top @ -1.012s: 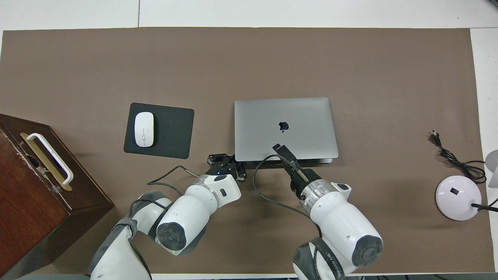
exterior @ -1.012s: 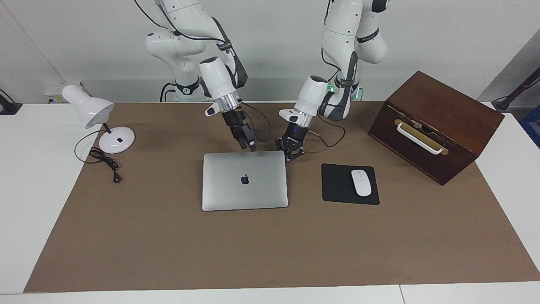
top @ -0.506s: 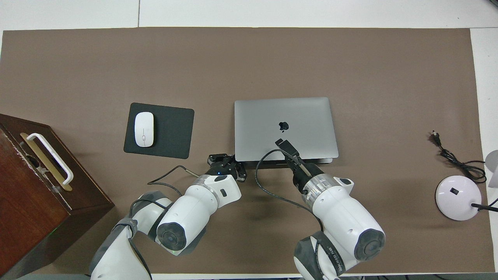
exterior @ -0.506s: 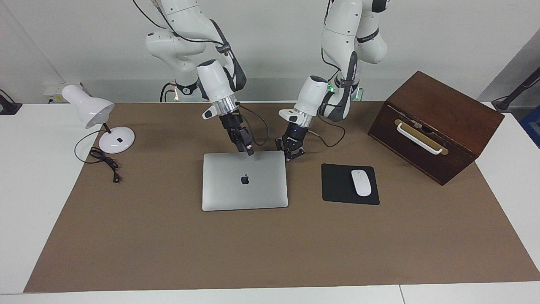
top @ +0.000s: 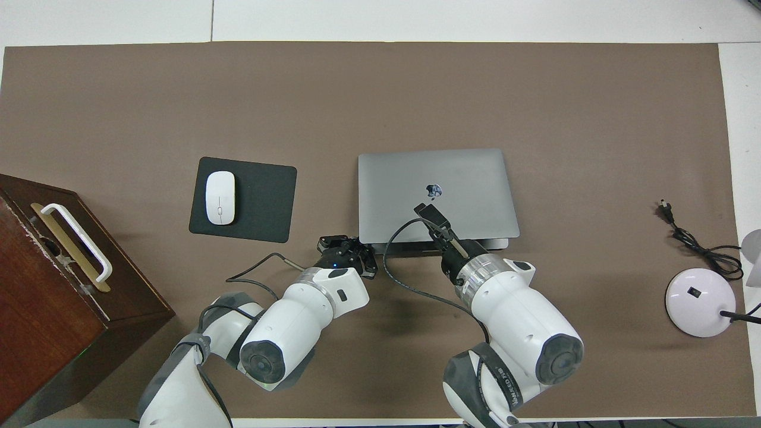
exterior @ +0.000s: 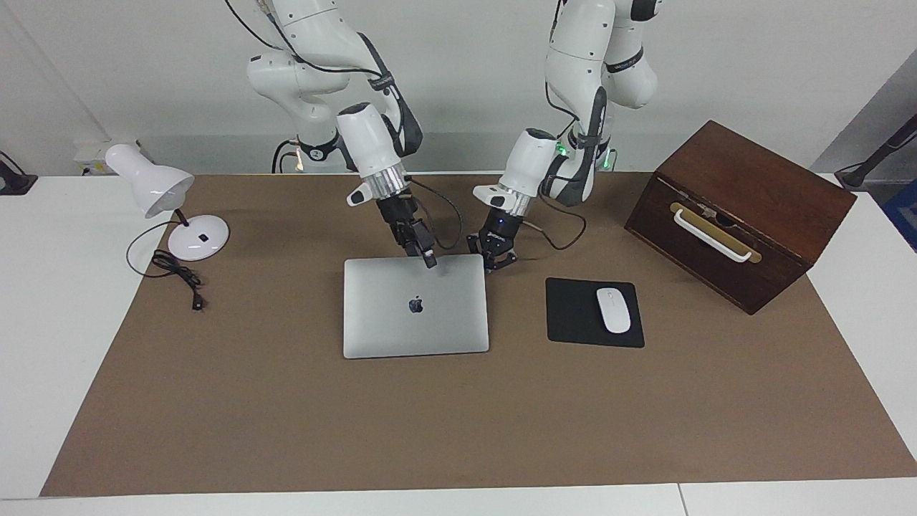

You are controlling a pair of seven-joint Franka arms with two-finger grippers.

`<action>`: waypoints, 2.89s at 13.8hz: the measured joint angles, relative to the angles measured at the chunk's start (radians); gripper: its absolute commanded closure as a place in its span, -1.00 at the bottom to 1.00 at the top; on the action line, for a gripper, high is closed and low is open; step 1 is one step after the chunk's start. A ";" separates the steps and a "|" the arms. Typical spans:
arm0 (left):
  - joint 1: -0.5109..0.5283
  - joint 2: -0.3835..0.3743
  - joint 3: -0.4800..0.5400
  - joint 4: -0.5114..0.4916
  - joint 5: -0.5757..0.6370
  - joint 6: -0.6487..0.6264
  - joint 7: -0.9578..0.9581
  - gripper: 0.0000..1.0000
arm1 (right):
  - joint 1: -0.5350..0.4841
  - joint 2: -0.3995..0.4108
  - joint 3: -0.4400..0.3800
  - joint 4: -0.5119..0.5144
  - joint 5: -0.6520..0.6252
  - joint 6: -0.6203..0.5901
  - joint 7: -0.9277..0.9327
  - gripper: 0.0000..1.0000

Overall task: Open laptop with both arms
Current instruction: 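Pry the laptop lid's near edge upward with the right gripper, then push the raised lid up and away with the right gripper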

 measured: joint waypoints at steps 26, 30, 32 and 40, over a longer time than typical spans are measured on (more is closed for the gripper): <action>-0.027 0.006 -0.002 0.005 0.000 0.007 0.003 1.00 | -0.026 0.090 -0.032 0.338 0.000 -0.361 -0.058 -1.00; -0.027 0.006 -0.002 0.005 0.000 0.007 0.003 1.00 | -0.027 0.101 -0.047 0.449 0.000 -0.520 -0.061 -1.00; -0.027 0.006 -0.002 0.004 0.000 0.007 0.003 1.00 | -0.032 0.103 -0.057 0.496 0.000 -0.583 -0.067 -1.00; -0.027 0.006 -0.002 0.005 0.000 0.007 0.003 1.00 | -0.041 0.154 -0.110 0.657 0.000 -0.721 -0.163 -1.00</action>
